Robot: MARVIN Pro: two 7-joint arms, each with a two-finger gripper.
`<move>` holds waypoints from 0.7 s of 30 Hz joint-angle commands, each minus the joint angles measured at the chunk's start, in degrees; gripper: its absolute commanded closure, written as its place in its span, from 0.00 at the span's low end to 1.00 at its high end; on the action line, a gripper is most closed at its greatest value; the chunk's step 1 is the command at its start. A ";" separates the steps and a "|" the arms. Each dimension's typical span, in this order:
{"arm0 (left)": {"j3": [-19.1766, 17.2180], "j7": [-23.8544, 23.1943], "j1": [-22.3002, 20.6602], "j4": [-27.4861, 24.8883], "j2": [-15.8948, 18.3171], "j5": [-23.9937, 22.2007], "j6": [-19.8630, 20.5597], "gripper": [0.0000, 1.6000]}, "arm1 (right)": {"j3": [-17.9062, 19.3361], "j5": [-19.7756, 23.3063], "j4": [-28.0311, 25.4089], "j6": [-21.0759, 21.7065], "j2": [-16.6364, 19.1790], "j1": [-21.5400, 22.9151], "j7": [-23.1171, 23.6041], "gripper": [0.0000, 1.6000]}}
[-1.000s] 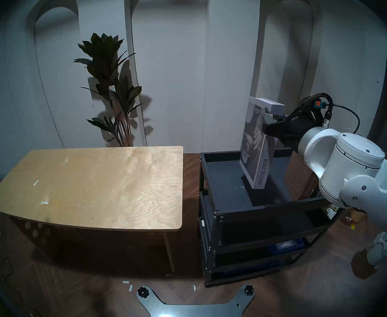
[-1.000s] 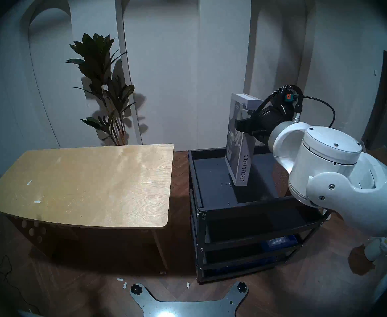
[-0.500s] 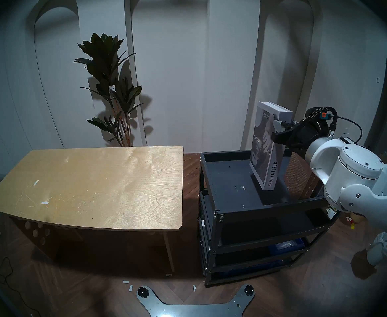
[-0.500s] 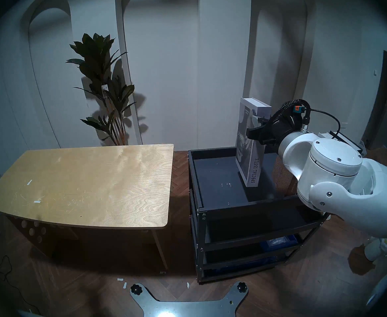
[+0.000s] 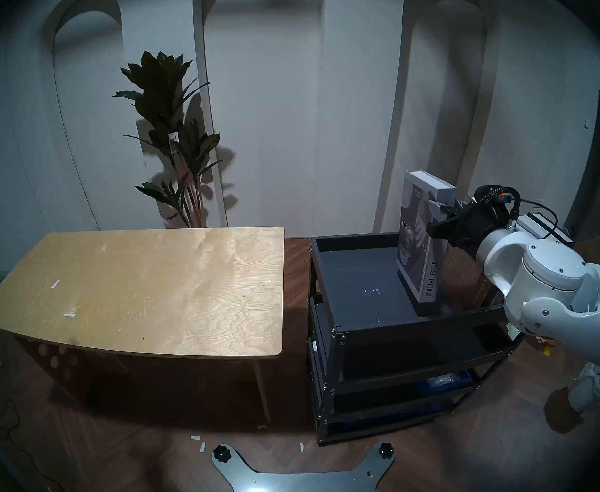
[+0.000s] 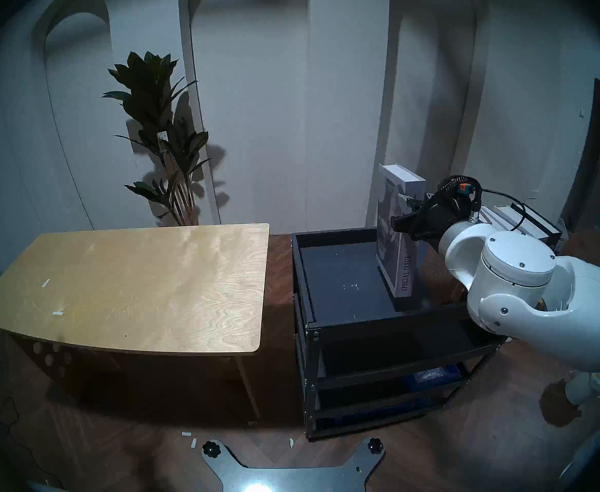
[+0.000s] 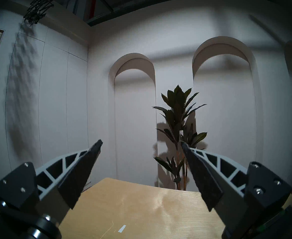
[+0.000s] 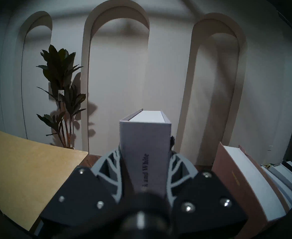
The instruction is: Move the books from the display table onto the shelf, standing them upright with spines facing out and tallest at one end
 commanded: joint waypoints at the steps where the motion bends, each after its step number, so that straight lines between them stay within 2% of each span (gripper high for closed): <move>1: -0.89 -0.13 -0.23 -0.65 0.70 0.04 -0.02 0.00 | 0.96 -2.46 0.72 -3.34 0.87 -4.60 0.60 1.00; 12: -0.86 -0.12 -0.27 -0.63 0.69 0.06 -0.04 0.00 | 0.78 -4.72 1.09 -6.13 1.21 -10.86 -0.86 1.00; 21: -0.85 -0.11 -0.28 -0.63 0.68 0.06 -0.04 0.00 | 2.44 -6.07 0.56 -9.72 1.40 -14.69 -3.82 1.00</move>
